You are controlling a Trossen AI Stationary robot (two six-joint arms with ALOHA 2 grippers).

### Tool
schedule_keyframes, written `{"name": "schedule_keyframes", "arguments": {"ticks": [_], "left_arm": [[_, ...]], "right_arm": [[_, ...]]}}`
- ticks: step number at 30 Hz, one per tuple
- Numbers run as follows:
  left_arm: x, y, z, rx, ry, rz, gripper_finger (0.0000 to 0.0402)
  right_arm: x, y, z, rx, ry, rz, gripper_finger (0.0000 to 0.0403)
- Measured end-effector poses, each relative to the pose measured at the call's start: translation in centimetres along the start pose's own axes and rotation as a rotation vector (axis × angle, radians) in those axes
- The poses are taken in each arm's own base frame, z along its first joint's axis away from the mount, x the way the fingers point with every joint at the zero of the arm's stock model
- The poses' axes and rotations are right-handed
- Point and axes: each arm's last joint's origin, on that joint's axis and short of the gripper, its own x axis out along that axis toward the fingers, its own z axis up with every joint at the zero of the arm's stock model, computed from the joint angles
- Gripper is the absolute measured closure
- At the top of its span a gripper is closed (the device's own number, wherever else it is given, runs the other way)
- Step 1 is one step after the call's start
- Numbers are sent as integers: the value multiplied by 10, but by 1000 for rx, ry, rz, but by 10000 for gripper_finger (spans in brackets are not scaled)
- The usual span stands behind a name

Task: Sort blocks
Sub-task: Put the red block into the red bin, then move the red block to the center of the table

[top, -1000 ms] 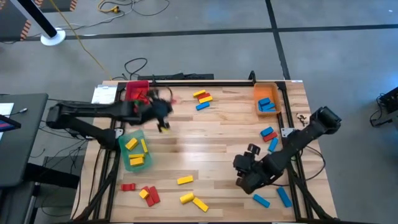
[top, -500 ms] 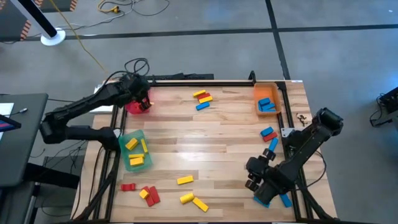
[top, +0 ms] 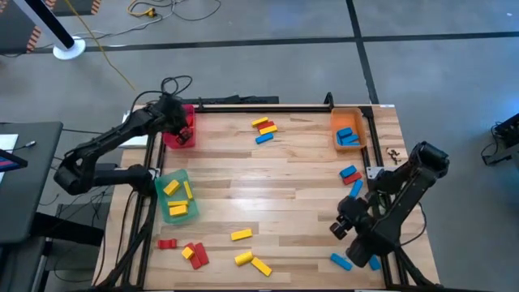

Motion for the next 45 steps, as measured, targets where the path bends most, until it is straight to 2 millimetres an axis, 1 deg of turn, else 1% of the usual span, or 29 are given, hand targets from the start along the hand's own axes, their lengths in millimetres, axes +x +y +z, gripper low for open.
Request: {"name": "schedule_keyframes", "arguments": {"ticks": [4,7,14,19,22,24,28,33,37,40,42,45], "left_arm": [[0,-1,0,-13,-6,-30,341],[0,-2,0,-21,-15,-68,328],[0,-3,0,-26,-18,-80,268],[0,-4,2,-56,-50,-142,224],[-1,-5,4,-81,-79,-199,209],[-2,-7,5,-96,-100,-248,205],[-4,-14,8,-87,-121,-299,204],[-8,-24,11,-57,-136,-328,203],[-11,-32,14,-40,-157,-350,203],[-14,-39,15,-23,-166,-369,203],[-16,-43,16,-11,-171,-383,203],[-19,-50,17,10,-177,-401,203]], "right_arm": [[6,-9,-6,45,8,-87,194],[18,-14,-13,45,30,-136,194],[39,-20,-26,48,68,-184,194],[54,-26,-28,57,60,-242,194],[68,-32,-28,73,58,-291,194],[77,-35,-28,99,54,-322,194],[96,-42,-27,166,62,-329,194],[101,-43,-15,238,19,-344,194],[107,-42,-8,293,25,-363,194],[116,-34,-3,367,63,-304,194],[123,-31,0,368,89,-270,194],[132,-32,4,392,107,-271,194]]}}
